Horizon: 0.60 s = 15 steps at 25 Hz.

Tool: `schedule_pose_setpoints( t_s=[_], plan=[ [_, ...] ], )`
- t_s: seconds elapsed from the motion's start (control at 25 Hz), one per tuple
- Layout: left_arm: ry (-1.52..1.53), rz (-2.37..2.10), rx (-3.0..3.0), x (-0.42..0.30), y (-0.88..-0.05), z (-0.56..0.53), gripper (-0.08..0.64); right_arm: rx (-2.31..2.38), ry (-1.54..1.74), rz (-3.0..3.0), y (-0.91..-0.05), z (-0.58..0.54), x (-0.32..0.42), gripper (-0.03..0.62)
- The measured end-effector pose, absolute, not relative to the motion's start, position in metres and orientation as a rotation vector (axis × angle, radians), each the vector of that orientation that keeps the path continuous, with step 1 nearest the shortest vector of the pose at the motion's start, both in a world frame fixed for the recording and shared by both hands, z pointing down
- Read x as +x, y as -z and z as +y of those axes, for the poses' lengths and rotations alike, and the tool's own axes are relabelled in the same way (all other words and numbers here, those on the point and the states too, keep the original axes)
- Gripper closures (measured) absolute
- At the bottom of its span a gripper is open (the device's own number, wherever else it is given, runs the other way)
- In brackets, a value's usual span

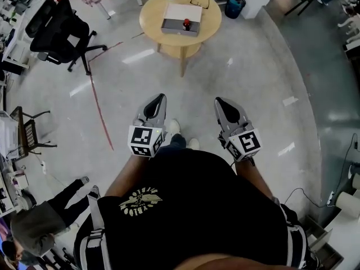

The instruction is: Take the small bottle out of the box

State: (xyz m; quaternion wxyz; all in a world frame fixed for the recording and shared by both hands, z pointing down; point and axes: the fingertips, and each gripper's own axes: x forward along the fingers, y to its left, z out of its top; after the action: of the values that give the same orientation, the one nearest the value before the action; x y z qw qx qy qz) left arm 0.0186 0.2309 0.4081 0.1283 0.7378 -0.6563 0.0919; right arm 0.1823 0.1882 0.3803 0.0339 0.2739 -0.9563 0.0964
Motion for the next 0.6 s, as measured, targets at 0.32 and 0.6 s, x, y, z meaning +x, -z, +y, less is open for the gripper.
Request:
schedule_pose_setpoints(
  t_s=[0.32, 0.6],
  plan=[
    [-0.227, -1.938, 2.154, -0.040, -0.396, 0.203, 0.560, 0.810, -0.252, -2.951, -0.367, 0.155, 0.115, 0.591],
    [-0.159, -1.979, 2.133, -0.096, -0.391, 0.182, 0.560, 0.788, -0.168, -2.948, -0.351, 0.135, 0.058, 0.591]
  ],
)
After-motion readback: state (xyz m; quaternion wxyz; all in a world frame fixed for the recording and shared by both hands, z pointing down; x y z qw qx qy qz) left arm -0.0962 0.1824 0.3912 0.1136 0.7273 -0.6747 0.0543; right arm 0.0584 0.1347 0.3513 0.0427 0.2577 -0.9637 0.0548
